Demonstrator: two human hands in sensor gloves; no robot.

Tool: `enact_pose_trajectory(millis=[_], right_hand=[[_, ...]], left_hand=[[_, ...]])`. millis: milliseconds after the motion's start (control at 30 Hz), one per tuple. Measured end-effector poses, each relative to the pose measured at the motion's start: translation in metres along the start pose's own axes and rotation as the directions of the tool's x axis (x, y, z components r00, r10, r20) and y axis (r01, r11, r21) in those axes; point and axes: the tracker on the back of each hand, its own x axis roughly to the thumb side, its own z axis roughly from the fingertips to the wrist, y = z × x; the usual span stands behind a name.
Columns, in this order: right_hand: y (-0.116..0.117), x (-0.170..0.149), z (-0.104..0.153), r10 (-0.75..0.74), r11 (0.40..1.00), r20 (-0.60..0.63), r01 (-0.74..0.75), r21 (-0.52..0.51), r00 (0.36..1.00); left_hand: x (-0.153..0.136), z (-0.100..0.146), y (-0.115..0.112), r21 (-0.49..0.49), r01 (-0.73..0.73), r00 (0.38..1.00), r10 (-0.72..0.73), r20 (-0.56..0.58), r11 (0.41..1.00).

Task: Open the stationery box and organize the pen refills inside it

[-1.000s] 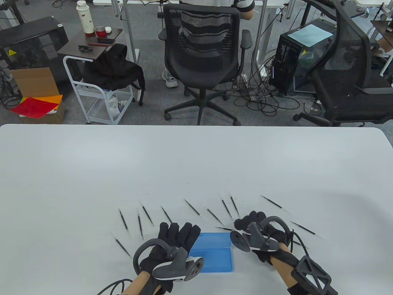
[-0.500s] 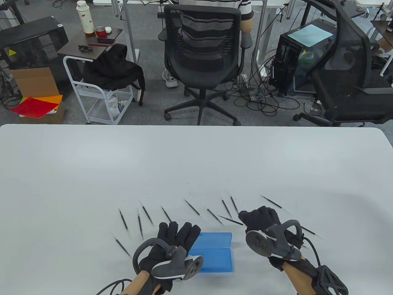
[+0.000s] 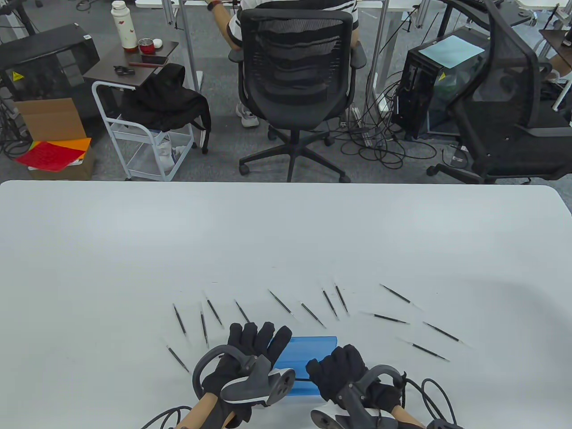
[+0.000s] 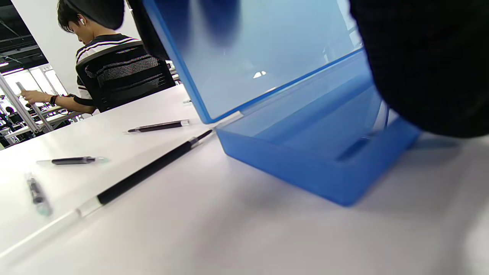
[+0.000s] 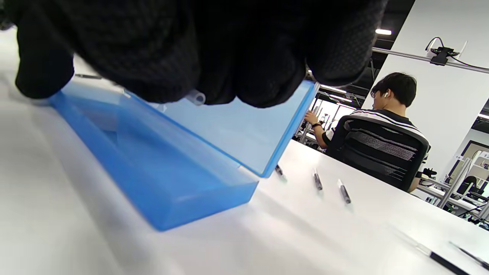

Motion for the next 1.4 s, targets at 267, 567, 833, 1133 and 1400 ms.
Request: enact_pose_trajectory(millis=[267, 567, 833, 1133, 1400], right_hand=[[0.014, 0.022, -0.011, 0.142, 0.989, -0.018, -0.142, -0.028, 0.990], [0.023, 0.019, -0.016, 0.136, 0.991, -0.017, -0.136, -0.008, 0.991], [0.023, 0.019, -0.015, 0.152, 0.988, -0.020, -0.153, -0.023, 0.988], [0.006, 0.014, -0.008, 0.120, 0.990, -0.036, -0.122, -0.070, 0.992], [-0.036, -0.047, 0.009, 0.031, 0.993, -0.165, -0.050, -0.108, 0.986]], left_hand=[[-0.001, 0.000, 0.000, 0.000, -0.001, 1.000, 0.001, 0.003, 1.000], [-0.002, -0.001, 0.000, -0.004, -0.002, 1.000, 0.002, 0.004, 1.000], [-0.002, -0.001, 0.000, -0.002, -0.001, 1.000, 0.001, 0.004, 1.000], [-0.001, -0.001, -0.001, -0.002, 0.001, 1.000, -0.001, 0.002, 1.000], [-0.001, -0.001, -0.001, -0.004, 0.001, 1.000, -0.001, 0.002, 1.000]])
